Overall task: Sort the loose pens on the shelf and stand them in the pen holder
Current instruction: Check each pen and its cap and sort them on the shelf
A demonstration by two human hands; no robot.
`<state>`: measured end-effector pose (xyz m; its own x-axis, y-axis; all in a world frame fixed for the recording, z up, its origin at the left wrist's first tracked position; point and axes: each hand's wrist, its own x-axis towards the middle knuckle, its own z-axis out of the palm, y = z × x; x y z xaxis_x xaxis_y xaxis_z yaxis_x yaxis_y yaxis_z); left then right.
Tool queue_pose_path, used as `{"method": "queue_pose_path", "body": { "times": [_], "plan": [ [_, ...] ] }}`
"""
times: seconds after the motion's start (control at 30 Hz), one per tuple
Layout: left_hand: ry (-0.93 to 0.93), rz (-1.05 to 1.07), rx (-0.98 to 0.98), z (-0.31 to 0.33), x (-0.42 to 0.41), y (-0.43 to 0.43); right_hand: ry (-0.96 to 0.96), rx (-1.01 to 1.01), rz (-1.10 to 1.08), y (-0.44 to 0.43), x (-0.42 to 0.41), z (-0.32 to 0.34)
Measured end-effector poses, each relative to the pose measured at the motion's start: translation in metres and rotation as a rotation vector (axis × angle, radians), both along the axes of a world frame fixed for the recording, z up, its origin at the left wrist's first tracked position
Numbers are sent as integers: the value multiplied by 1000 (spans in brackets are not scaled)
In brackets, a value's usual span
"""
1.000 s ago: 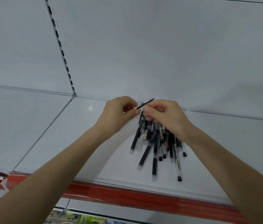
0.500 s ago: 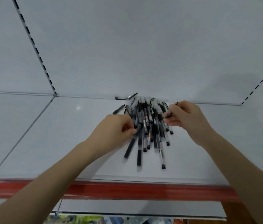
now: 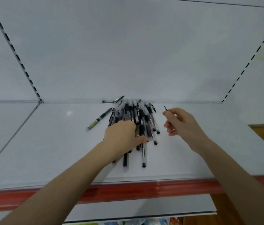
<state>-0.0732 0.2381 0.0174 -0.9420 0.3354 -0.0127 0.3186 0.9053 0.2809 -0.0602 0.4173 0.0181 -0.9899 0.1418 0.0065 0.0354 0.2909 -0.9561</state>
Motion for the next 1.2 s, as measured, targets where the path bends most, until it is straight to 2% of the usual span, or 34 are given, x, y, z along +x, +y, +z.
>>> {"method": "queue_pose_path", "body": {
  "times": [0.27,0.33,0.43,0.5,0.57,0.73,0.8,0.97,1.2],
  "plan": [
    [-257,46,240,3,-1,-10,60,-5,5,-10,-3,4],
    [-342,84,373,9,5,-19,82,-32,-5,-12,-3,6],
    [-421,114,674,18,19,-38,106,-123,-24,-13,-4,11],
    [-403,122,864,23,27,-48,120,-185,-21,-15,-6,18],
    [-308,117,960,27,33,-56,144,-241,17,-20,-7,27],
    [25,92,888,29,38,-68,270,-296,53,-38,-11,55],
    [90,100,898,31,40,-71,335,-307,34,-44,-13,64],
    [112,103,913,31,45,-79,414,-317,73,-55,-15,79],
    [102,71,925,32,47,-77,393,-202,162,-65,-12,80]
  ]
}}
